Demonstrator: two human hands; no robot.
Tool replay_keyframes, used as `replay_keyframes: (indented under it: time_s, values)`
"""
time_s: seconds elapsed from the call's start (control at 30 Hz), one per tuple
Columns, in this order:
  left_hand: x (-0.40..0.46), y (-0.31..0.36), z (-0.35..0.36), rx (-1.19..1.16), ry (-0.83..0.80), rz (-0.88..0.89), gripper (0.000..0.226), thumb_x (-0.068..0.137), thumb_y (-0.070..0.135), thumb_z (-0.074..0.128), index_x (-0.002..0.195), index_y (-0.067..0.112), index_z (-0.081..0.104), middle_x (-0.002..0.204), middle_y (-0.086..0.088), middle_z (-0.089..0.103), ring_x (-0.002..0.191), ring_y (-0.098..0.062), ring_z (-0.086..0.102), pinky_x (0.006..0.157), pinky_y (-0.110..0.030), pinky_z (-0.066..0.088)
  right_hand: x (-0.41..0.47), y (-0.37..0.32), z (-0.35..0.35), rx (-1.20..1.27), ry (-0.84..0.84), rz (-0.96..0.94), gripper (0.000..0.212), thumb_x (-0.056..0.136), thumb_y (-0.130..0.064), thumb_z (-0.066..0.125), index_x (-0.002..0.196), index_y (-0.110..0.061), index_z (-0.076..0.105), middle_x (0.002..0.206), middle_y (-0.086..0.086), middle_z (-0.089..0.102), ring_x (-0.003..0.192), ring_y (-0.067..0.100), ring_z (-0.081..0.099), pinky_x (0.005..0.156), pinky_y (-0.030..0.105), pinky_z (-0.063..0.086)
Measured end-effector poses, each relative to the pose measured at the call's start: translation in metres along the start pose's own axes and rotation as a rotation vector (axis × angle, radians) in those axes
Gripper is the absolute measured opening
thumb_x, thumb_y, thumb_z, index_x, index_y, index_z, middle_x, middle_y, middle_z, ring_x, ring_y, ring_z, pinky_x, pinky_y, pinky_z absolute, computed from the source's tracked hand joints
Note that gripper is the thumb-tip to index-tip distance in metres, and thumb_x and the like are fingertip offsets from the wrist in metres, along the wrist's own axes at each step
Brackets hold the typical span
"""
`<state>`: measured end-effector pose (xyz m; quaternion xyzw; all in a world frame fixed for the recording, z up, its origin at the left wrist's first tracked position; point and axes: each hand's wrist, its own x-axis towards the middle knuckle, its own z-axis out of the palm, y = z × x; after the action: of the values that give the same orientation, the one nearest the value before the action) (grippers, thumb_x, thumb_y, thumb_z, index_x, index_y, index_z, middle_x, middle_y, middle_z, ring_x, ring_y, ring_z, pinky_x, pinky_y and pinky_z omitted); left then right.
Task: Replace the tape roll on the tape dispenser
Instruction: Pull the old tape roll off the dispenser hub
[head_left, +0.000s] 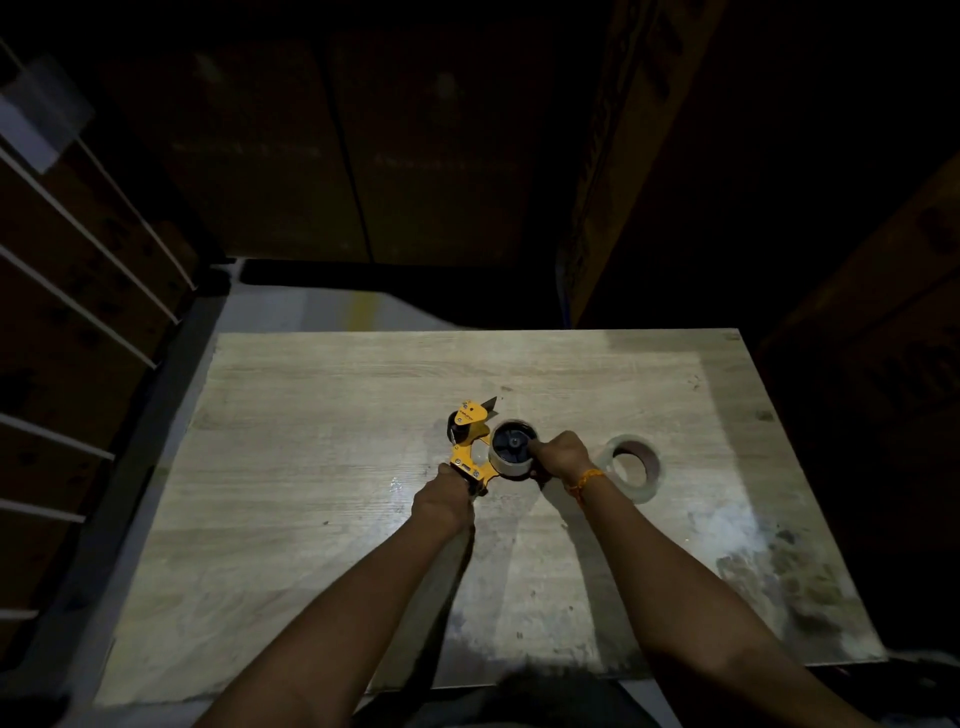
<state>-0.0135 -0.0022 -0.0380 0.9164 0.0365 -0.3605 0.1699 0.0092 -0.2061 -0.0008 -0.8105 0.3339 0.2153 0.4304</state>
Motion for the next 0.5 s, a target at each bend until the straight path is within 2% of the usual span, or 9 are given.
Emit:
replay_keyframes:
  time_s: [0.07,0.17,0.27,0.37,0.5]
  values:
    - [0.001,0.000,0.002,-0.002,0.019,-0.012,0.070,0.091,0.029,0.064,0.150,0.005,0.036,0.142,-0.015,0.054,0.123,-0.035,0.062,0.097,-0.044,0.052,0.000,-0.002,0.002,-0.076,0.029,-0.020,0.048,0.090,-0.035,0.078,0.060,-0.004,0.056,0.075,0.018,0.063,0.074,0.029,0.063,0.064,0.036,0.044]
    - [-0.004,0.003,0.002,-0.042,0.024,-0.039,0.072,0.094,0.029,0.062,0.151,0.000,0.030,0.141,-0.017,0.057,0.126,-0.036,0.061,0.099,-0.045,0.050,-0.005,-0.010,0.001,-0.142,0.032,-0.030,0.050,0.090,-0.036,0.078,0.063,-0.003,0.053,0.080,0.018,0.059,0.076,0.028,0.059,0.065,0.035,0.039]
    - [-0.003,0.005,0.002,-0.104,0.036,-0.056,0.063,0.093,0.034,0.063,0.142,0.005,0.038,0.135,-0.015,0.060,0.121,-0.036,0.063,0.097,-0.044,0.051,-0.010,-0.019,-0.001,-0.212,0.049,-0.031,0.043,0.092,-0.033,0.076,0.074,0.001,0.056,0.082,0.018,0.059,0.078,0.028,0.058,0.066,0.035,0.040]
    - [0.000,0.005,0.003,-0.104,0.028,-0.055,0.060,0.091,0.036,0.064,0.139,0.009,0.042,0.133,-0.014,0.060,0.119,-0.035,0.065,0.096,-0.043,0.053,-0.009,-0.023,-0.001,-0.266,0.079,0.004,0.047,0.091,-0.025,0.075,0.060,-0.007,0.045,0.083,0.016,0.059,0.078,0.028,0.057,0.066,0.034,0.042]
    - [0.000,0.005,0.002,-0.092,0.020,-0.031,0.059,0.090,0.039,0.064,0.138,0.010,0.044,0.132,-0.013,0.060,0.119,-0.035,0.064,0.091,-0.041,0.050,-0.011,-0.025,-0.003,-0.271,0.099,0.008,0.046,0.090,-0.023,0.076,0.061,-0.008,0.045,0.071,0.011,0.055,0.079,0.026,0.058,0.066,0.032,0.043]
